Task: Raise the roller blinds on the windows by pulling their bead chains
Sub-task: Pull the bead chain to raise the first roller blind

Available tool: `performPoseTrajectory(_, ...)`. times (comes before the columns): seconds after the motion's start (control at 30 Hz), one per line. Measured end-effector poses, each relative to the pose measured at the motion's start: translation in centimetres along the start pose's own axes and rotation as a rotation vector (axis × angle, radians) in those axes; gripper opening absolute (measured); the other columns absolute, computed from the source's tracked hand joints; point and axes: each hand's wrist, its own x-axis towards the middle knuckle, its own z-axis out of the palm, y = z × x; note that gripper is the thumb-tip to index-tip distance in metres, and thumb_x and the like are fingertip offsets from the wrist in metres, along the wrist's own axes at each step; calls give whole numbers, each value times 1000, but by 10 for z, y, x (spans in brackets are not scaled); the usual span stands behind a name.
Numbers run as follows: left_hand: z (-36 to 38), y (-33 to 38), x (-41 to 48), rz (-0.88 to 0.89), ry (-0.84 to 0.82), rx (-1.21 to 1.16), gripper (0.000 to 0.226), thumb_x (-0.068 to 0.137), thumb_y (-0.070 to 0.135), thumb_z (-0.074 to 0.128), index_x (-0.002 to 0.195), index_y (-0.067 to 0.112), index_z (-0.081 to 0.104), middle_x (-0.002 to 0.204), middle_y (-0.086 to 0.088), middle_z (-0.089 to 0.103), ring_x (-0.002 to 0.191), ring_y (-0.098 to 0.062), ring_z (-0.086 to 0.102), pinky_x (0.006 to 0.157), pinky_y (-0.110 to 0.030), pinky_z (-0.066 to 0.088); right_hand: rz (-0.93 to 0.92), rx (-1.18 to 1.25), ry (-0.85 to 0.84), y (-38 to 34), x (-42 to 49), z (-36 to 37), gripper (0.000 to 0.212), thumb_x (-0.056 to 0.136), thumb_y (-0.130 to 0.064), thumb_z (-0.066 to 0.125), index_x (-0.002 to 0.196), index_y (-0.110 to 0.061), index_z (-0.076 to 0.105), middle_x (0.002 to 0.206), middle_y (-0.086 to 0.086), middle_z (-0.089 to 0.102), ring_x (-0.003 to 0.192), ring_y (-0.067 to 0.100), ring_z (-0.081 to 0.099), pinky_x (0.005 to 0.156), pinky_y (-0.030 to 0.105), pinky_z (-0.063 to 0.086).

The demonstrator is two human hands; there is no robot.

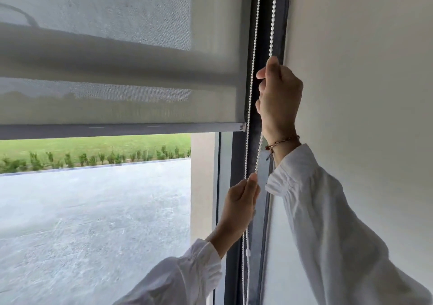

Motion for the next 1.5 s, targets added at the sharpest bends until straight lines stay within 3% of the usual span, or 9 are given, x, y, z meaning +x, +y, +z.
performPoseTrajectory(0.17,-17,13,15,-57,-68,-35,49,95,44,22,83,13,59,56,7,48,49,-7,41,49,-19,35,-248,-170,124,4,-2,-11,35,90,-29,43,56,-32,45,50,-17,45,46,1,41,57,25,33)
performPoseTrajectory(0.3,-16,56,38,13,7,-3,55,97,42,14,128,10,45,101,-2,62,92,-12,58,80,-25,46,-321,-241,146,10,-13,-21,34,92,-29,41,60,-20,53,53,-18,45,46,0,41,53,23,33)
performPoseTrajectory(0.5,10,161,60,214,-51,-63,47,99,33,24,131,4,42,128,-14,56,97,-15,59,79,-19,47,-359,-326,88,46,-71,-34,37,92,-27,42,67,-4,58,57,-10,49,47,-5,45,48,10,29)
performPoseTrajectory(0.63,33,183,66,140,-16,-49,46,98,37,30,120,3,51,78,-5,62,62,-13,54,53,-22,40,-331,-330,38,65,-112,-43,43,92,-31,43,64,-1,57,55,-9,51,45,-11,46,46,3,27)
performPoseTrajectory(0.73,35,170,69,124,128,-137,43,96,41,34,75,11,58,38,10,29,31,-5,22,32,-17,16,-289,-311,-29,70,-126,-48,47,92,-34,42,60,-2,55,50,-19,44,44,-8,45,45,3,26)
performPoseTrajectory(0.9,36,162,63,265,158,-216,44,95,35,39,55,18,36,35,10,24,28,-6,16,32,-13,12,428,260,-265,67,-110,-54,45,86,-46,43,60,-15,62,44,-11,47,43,4,34,51,22,27)
performPoseTrajectory(1.1,35,133,51,435,164,68,47,96,27,39,51,19,31,39,10,24,33,-6,18,36,-17,14,605,403,-524,61,-71,-60,79,89,-60,5,89,-22,74,101,5,72,107,28,57,105,47,31)
performPoseTrajectory(1.37,19,42,23,238,90,137,52,95,36,40,44,27,36,39,11,27,36,-3,19,36,-17,17,531,411,-430,19,-10,-47,57,95,-51,18,111,-11,57,104,6,64,94,19,62,76,32,50)
performPoseTrajectory(1.5,18,39,25,248,103,194,52,95,37,39,43,28,34,39,11,26,35,-4,19,36,-16,17,451,466,-362,-6,15,-36,35,95,-40,37,95,-13,60,68,-4,68,51,7,52,47,18,39)
